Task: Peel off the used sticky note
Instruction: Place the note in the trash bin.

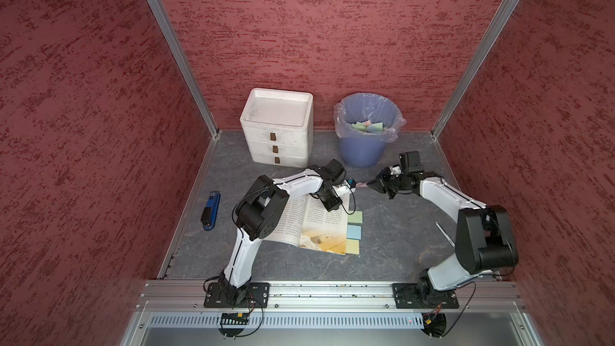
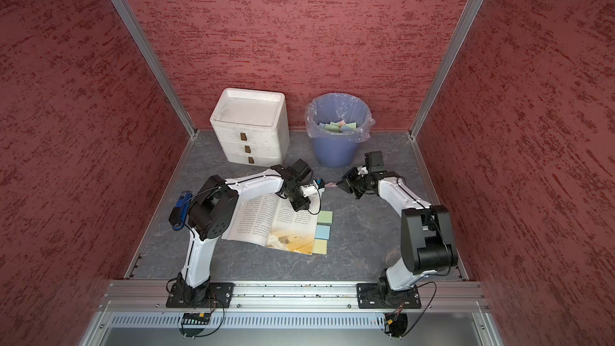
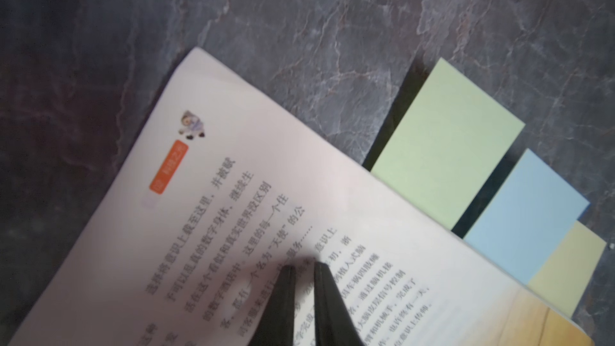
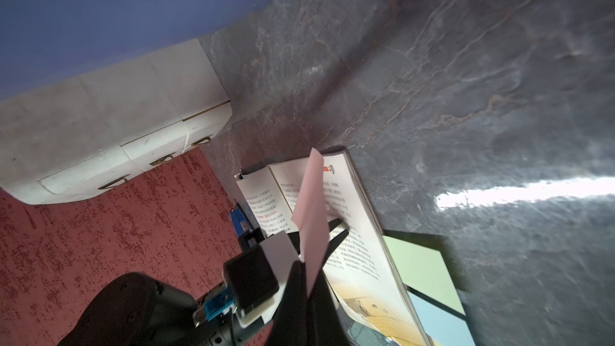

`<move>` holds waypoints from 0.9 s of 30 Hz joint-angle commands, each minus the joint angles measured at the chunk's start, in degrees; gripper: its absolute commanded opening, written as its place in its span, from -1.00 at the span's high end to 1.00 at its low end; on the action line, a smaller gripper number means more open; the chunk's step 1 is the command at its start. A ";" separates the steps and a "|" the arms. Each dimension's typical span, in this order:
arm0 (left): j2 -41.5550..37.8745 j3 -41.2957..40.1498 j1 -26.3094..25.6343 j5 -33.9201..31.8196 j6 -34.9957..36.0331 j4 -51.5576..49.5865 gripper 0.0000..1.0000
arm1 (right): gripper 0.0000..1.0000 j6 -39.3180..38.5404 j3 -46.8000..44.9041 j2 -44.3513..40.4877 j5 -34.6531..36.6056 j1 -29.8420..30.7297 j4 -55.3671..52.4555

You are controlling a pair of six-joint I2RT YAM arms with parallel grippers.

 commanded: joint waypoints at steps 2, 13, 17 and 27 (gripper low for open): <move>-1.69 2.29 2.45 5.95 -1.02 -6.02 0.67 | 1.00 -8.74 2.63 -8.98 3.59 -0.13 -10.84; -13.29 -0.03 12.09 12.74 3.24 -15.97 0.09 | 1.00 -19.03 24.71 -24.20 11.37 0.59 -30.70; -17.23 -4.51 17.20 12.72 4.54 -16.63 -0.09 | 1.00 -21.62 41.07 -13.09 13.71 0.55 -32.75; -25.56 -15.56 27.87 14.17 6.47 -16.61 -0.65 | 1.00 -26.10 87.23 24.95 21.27 1.26 -43.74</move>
